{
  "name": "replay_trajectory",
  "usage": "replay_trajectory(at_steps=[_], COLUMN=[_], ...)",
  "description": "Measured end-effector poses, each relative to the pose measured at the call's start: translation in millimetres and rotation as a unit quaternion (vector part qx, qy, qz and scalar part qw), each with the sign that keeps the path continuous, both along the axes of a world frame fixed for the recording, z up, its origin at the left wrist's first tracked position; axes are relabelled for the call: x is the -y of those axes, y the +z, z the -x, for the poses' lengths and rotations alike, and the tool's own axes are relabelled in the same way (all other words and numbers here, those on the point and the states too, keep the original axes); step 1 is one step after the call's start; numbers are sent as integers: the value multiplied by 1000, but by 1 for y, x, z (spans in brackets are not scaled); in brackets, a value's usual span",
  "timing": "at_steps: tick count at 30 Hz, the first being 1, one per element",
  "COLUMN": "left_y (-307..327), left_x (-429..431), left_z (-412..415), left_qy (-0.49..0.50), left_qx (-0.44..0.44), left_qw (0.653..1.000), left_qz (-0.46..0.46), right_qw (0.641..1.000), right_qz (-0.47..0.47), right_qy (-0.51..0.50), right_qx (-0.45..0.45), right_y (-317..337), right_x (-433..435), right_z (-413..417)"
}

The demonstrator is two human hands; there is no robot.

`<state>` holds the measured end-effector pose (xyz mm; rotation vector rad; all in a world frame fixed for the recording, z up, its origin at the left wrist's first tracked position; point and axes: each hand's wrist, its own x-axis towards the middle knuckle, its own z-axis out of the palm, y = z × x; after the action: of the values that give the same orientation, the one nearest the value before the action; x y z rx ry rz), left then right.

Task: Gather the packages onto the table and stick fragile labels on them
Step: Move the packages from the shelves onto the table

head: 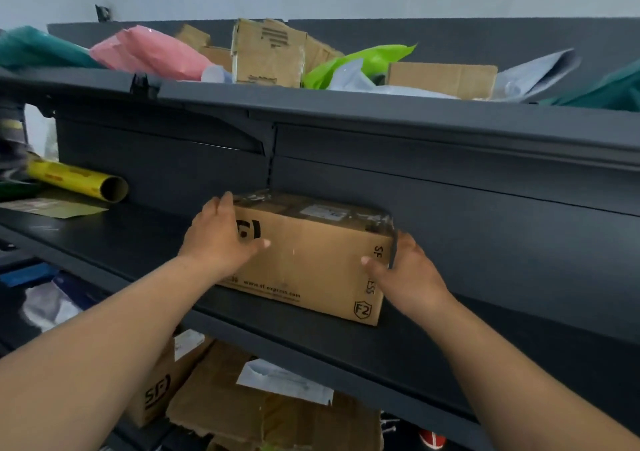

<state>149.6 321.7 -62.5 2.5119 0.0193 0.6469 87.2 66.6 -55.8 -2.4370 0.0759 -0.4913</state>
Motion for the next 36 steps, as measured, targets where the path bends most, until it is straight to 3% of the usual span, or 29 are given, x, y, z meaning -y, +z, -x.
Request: replay_trajectory(at_steps=[11, 19, 27, 36], left_y=[-4, -8, 6, 15], left_x=[-27, 3, 71, 169], left_z=[-58, -40, 48, 222], left_qy=[-106, -158, -213, -288], left_qx=[-89, -28, 14, 25], left_qw=[965, 960, 952, 941], left_qz=[221, 231, 221, 173], right_qw=[992, 980, 963, 939], right_qz=[-90, -106, -91, -81], right_qy=[-86, -160, -229, -297], right_qx=[2, 56, 107, 152], right_y=[0, -9, -4, -10], right_x=[-20, -2, 50, 125], right_z=[-32, -2, 114, 322])
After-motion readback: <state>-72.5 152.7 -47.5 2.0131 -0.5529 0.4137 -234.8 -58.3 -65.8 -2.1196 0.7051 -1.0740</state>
